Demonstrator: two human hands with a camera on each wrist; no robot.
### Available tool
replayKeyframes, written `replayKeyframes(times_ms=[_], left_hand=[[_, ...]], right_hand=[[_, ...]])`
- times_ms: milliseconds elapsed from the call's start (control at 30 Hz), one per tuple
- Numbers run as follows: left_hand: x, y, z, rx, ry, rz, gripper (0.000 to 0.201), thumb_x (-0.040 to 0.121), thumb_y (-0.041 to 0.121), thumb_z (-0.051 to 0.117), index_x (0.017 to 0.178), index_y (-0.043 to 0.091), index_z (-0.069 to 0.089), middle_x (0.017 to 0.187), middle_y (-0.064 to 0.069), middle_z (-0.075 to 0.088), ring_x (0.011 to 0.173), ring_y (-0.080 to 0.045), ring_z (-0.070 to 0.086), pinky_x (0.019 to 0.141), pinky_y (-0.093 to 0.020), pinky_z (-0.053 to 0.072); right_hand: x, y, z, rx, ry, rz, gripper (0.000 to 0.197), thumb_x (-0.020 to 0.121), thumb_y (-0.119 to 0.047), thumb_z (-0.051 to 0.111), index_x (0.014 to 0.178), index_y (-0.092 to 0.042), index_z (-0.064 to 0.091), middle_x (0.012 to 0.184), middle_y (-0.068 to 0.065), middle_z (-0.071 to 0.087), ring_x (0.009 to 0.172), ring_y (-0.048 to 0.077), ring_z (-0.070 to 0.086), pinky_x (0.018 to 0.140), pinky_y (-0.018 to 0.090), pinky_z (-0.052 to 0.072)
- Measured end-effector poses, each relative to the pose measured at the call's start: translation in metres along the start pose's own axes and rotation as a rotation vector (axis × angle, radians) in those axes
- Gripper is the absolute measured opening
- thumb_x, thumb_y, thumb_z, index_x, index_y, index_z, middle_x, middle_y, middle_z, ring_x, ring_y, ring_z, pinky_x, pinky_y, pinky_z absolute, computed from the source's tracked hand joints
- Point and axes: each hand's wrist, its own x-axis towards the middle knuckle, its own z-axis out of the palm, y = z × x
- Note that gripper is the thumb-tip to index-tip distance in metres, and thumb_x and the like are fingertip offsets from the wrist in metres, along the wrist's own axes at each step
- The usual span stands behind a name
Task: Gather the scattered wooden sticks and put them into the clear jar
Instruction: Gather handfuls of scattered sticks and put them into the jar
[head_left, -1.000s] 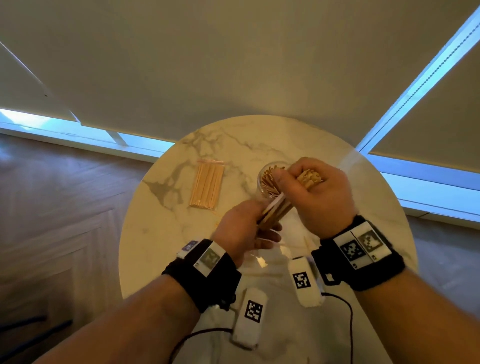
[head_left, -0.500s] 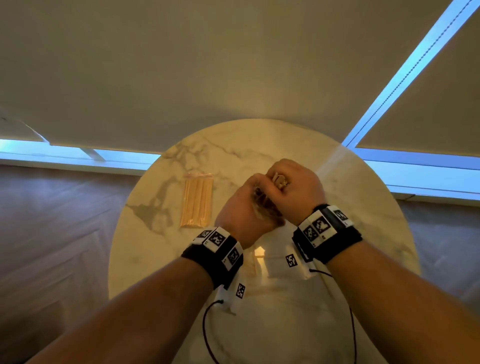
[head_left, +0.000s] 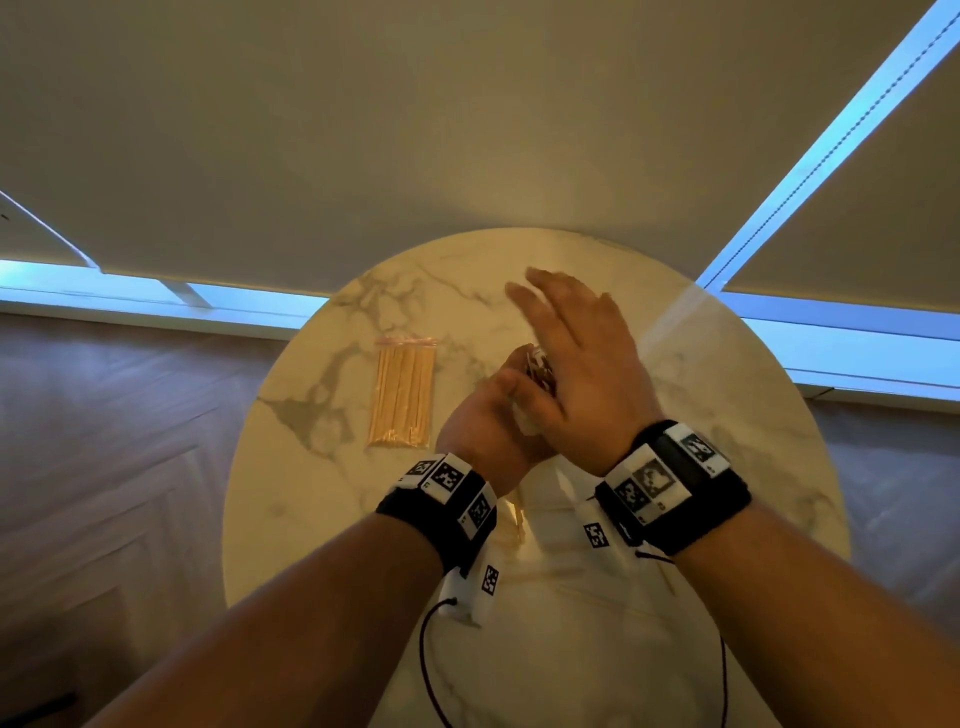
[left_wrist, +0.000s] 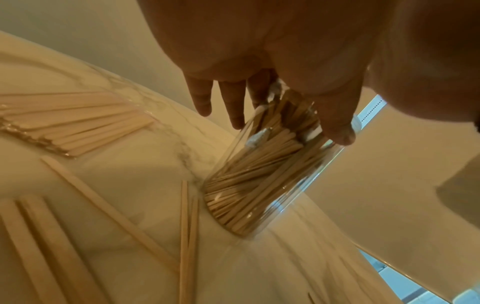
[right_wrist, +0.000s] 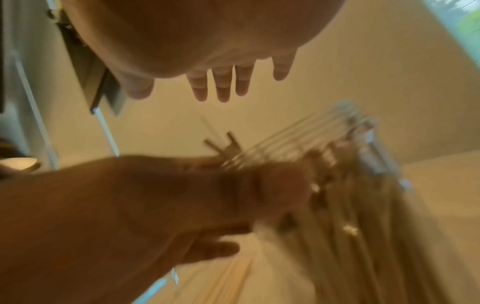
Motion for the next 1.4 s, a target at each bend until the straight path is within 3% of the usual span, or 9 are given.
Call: replayKeyframes(times_ms=[67,167,300,467,733,900,1133,1267,1400], left_hand=[[0.004,-0.006,0.007,0.175,-0.098,0.107,0.063,0.103,0.035,0.049,0.16,0.018,0.027,0.162,-0.002,0.038,0.149,-0.02,0.037,0.124,-0.02,0.02],[0.015,-0.01,0.011,0.235,-0.112,0.145,0.07,0.097,0.047,0.024,0.163,0.023,0.019,0.166,0.002,0.032,0.154,-0.022,0.031,0.125,-0.036,0.028],[0.005,-0.017,0.007,0.032,0.036,-0.018,0.065,0.083,0.032,0.079,0.141,0.032,0.051,0.112,0.017,0.069,0.099,-0.005,0.067,0.092,-0.03,0.057],[0.009,-0.011,0.005,-0.012,-0.017,0.058,0.085,0.091,0.029,0.072,0.161,0.033,0.024,0.155,0.007,0.05,0.132,-0.008,0.057,0.107,-0.027,0.049],[0.002,-0.014,0.008,-0.05,0.033,0.0,0.085,0.08,0.025,0.084,0.152,0.03,0.039,0.133,0.01,0.065,0.114,-0.008,0.065,0.097,-0.029,0.054],[-0.018,-0.044,0.002,0.407,-0.187,-0.125,0.118,0.066,0.06,0.085,0.16,0.027,0.021,0.156,-0.002,0.046,0.139,-0.027,0.047,0.111,-0.047,0.047],[-0.06,-0.088,0.026,0.913,-0.474,-0.063,0.145,0.054,0.057,0.09,0.159,0.04,-0.008,0.153,-0.003,0.019,0.134,-0.032,0.035,0.095,-0.049,0.056],[-0.058,-0.077,0.04,0.919,-0.472,-0.095,0.128,0.059,0.048,0.09,0.158,0.027,0.012,0.145,-0.006,0.028,0.128,-0.031,0.041,0.094,-0.047,0.057],[-0.066,-0.067,0.053,0.833,-0.43,-0.097,0.067,0.084,0.025,0.072,0.142,0.016,0.039,0.138,-0.007,0.042,0.125,-0.029,0.048,0.097,-0.042,0.053]], right_hand=[[0.002,-0.004,0.015,-0.14,-0.213,0.007,0.075,0.098,-0.069,0.019,0.162,-0.028,0.018,0.172,-0.003,0.013,0.159,0.022,0.006,0.125,0.061,0.007],[0.001,0.007,0.025,-0.269,-0.318,0.075,0.078,0.098,-0.069,0.007,0.162,-0.025,0.017,0.173,-0.006,0.007,0.159,0.019,0.0,0.124,0.063,0.001],[-0.005,0.012,0.017,-0.23,-0.187,0.092,0.075,0.101,-0.066,0.013,0.163,-0.024,0.012,0.173,-0.007,0.0,0.159,0.018,-0.004,0.125,0.059,-0.002],[-0.012,0.015,0.025,-0.226,-0.371,0.041,0.084,0.096,-0.076,0.004,0.163,-0.026,0.007,0.173,-0.007,0.005,0.159,0.015,0.001,0.126,0.056,-0.002],[-0.028,0.017,0.013,-0.109,-0.303,0.118,0.08,0.095,-0.07,0.009,0.161,-0.027,0.023,0.17,-0.008,0.018,0.158,0.012,0.011,0.128,0.049,0.0],[-0.081,0.054,-0.004,0.111,0.101,0.351,0.041,0.1,-0.046,0.052,0.134,-0.025,0.062,0.133,0.0,0.064,0.119,0.02,0.059,0.101,0.038,0.047],[-0.167,0.102,0.05,-0.008,-0.522,0.724,0.052,0.086,-0.038,0.07,0.136,-0.028,0.058,0.133,0.005,0.052,0.121,0.033,0.055,0.1,0.041,0.048],[-0.169,0.083,0.075,0.025,-0.463,0.55,0.035,0.093,-0.028,0.061,0.128,-0.031,0.062,0.124,0.0,0.056,0.116,0.029,0.056,0.097,0.038,0.049],[-0.169,0.06,0.09,0.052,-0.487,0.401,0.031,0.101,-0.028,0.051,0.129,-0.032,0.065,0.124,-0.004,0.059,0.117,0.023,0.055,0.094,0.035,0.048]])
